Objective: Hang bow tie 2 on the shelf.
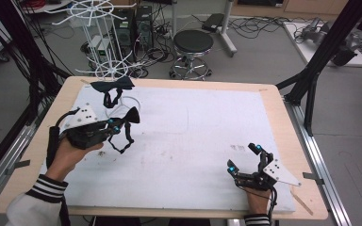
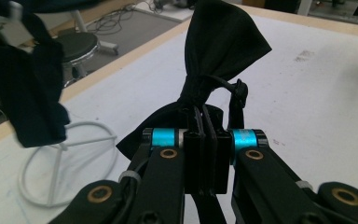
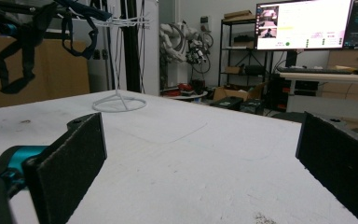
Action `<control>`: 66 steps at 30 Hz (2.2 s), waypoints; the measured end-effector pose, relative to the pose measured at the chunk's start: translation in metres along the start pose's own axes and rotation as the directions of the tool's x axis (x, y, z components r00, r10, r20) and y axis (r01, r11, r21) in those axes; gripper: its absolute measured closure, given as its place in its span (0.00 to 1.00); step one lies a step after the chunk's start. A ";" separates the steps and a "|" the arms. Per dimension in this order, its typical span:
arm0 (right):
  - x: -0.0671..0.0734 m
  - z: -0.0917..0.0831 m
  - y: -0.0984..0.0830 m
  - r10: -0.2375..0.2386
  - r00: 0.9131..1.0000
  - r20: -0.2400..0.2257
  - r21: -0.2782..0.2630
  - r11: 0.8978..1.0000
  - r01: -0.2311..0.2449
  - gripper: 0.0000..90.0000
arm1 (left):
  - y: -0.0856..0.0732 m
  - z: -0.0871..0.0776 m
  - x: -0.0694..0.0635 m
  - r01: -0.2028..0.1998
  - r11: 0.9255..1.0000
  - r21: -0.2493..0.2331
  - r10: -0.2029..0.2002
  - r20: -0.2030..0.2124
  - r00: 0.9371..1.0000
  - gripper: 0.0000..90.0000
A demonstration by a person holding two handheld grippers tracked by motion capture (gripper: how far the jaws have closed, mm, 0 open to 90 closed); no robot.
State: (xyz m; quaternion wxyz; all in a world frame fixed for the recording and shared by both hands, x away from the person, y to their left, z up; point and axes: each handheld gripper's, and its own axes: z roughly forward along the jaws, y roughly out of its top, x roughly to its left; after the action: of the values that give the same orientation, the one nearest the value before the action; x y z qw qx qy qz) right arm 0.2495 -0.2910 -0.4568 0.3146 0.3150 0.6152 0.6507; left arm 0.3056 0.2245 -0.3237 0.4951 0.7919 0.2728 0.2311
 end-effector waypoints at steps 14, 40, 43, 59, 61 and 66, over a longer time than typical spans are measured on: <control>0.000 0.000 0.000 -0.007 1.000 -0.001 -0.001 1.000 0.007 0.01 | 0.004 -0.041 0.024 0.035 0.994 -0.104 -0.041 -0.062 0.997 0.97; 0.000 0.000 0.000 -0.011 1.000 0.007 0.002 1.000 0.011 0.01 | 0.016 -0.074 0.070 0.074 0.982 -0.175 -0.108 -0.194 0.975 0.97; 0.001 0.000 0.000 -0.012 1.000 0.008 0.003 1.000 0.012 0.01 | 0.019 -0.073 0.075 0.071 0.984 -0.166 -0.105 -0.204 0.973 0.97; 0.001 0.000 0.000 -0.010 1.000 0.007 0.001 1.000 0.010 0.01 | 0.027 -0.058 0.101 0.101 0.986 -0.132 -0.132 -0.253 0.958 0.97; 0.001 0.000 0.000 -0.010 1.000 0.007 0.002 1.000 0.010 0.01 | 0.026 -0.057 0.103 0.100 0.988 -0.120 -0.129 -0.260 0.957 0.97; 0.001 0.000 0.000 -0.009 1.000 0.006 0.001 1.000 0.009 0.01 | 0.024 -0.052 0.106 0.113 0.986 -0.119 -0.141 -0.263 0.954 0.97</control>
State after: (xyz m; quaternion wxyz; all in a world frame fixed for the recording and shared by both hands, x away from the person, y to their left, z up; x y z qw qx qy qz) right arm 0.2493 -0.2904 -0.4567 0.3194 0.3144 0.6161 0.6477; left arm 0.3565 0.3200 -0.2711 0.5070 0.7073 0.3760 0.3183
